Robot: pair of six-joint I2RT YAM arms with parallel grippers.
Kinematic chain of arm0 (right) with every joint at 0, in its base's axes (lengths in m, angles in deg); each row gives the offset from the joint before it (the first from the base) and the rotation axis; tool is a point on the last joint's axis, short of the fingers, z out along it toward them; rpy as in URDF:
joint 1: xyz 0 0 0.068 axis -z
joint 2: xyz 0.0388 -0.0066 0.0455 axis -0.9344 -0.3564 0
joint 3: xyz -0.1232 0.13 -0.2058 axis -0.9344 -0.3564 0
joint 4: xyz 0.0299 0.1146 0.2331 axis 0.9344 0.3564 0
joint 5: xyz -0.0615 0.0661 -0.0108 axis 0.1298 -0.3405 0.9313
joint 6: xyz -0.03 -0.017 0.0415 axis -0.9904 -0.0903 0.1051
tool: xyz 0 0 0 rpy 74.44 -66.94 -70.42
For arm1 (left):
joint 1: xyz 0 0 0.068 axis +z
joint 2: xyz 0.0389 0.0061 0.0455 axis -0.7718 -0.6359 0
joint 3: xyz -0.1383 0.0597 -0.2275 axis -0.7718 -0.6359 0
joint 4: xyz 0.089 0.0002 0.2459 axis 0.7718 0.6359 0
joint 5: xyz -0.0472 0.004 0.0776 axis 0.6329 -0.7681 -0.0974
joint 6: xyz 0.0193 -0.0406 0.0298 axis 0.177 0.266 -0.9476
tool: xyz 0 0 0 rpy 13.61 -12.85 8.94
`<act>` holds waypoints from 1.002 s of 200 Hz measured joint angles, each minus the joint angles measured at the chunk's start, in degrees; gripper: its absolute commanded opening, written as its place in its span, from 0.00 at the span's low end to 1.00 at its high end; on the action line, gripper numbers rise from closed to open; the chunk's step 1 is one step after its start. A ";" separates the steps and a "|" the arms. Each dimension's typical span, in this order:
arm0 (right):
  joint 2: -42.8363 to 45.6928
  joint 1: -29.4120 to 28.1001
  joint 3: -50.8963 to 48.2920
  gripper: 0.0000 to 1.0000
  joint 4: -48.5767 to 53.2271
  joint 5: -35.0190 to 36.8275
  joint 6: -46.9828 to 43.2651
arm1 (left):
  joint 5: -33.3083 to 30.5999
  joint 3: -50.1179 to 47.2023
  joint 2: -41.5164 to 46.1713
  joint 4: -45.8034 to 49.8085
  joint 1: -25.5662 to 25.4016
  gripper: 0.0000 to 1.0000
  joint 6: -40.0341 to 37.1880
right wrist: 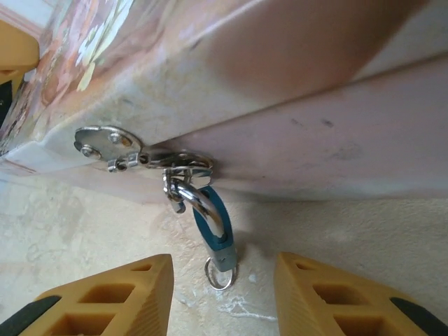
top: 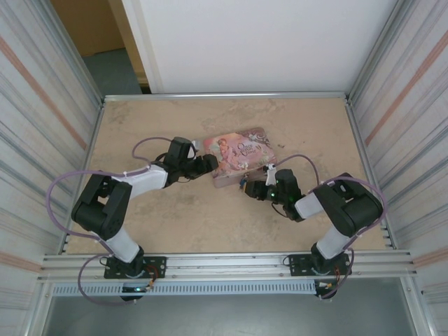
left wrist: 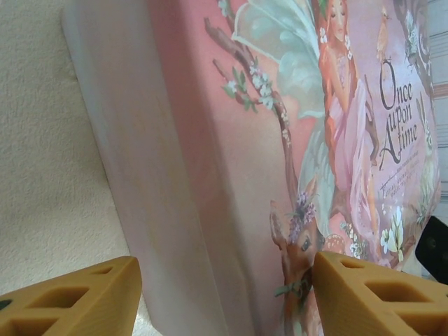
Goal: Unlock the padlock with the key
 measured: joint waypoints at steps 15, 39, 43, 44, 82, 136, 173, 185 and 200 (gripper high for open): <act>-0.72 -0.07 0.24 0.37 -0.72 -0.02 0.07 | 0.02 0.00 0.00 0.02 0.00 0.65 0.00; -1.88 -0.35 0.83 0.33 -1.46 0.13 0.44 | 0.02 0.00 0.00 0.00 0.00 0.65 0.00; -2.01 -0.37 0.92 0.33 -1.55 0.13 0.44 | 0.02 0.00 0.00 0.02 0.00 0.65 0.00; -2.08 -0.39 0.94 0.33 -1.60 0.13 0.46 | 0.02 0.00 0.00 0.00 0.00 0.65 0.00; -3.50 -0.39 1.31 0.28 -3.02 0.50 1.51 | 0.02 0.00 0.00 0.02 0.00 0.65 0.02; -5.27 -0.39 1.84 0.18 -4.74 1.38 2.40 | -0.37 0.00 0.00 -0.02 -0.28 0.65 0.66; -5.68 -0.39 1.97 0.09 -5.18 1.62 3.04 | -0.39 -0.09 0.00 -0.11 -0.28 0.65 0.90; -5.68 -0.39 1.95 0.08 -5.20 1.64 3.04 | -0.39 -0.11 0.00 -0.20 -0.28 0.65 0.90; -5.64 -0.39 1.92 0.07 -5.20 1.79 3.04 | -0.44 -0.28 0.07 -0.35 -0.26 0.65 0.90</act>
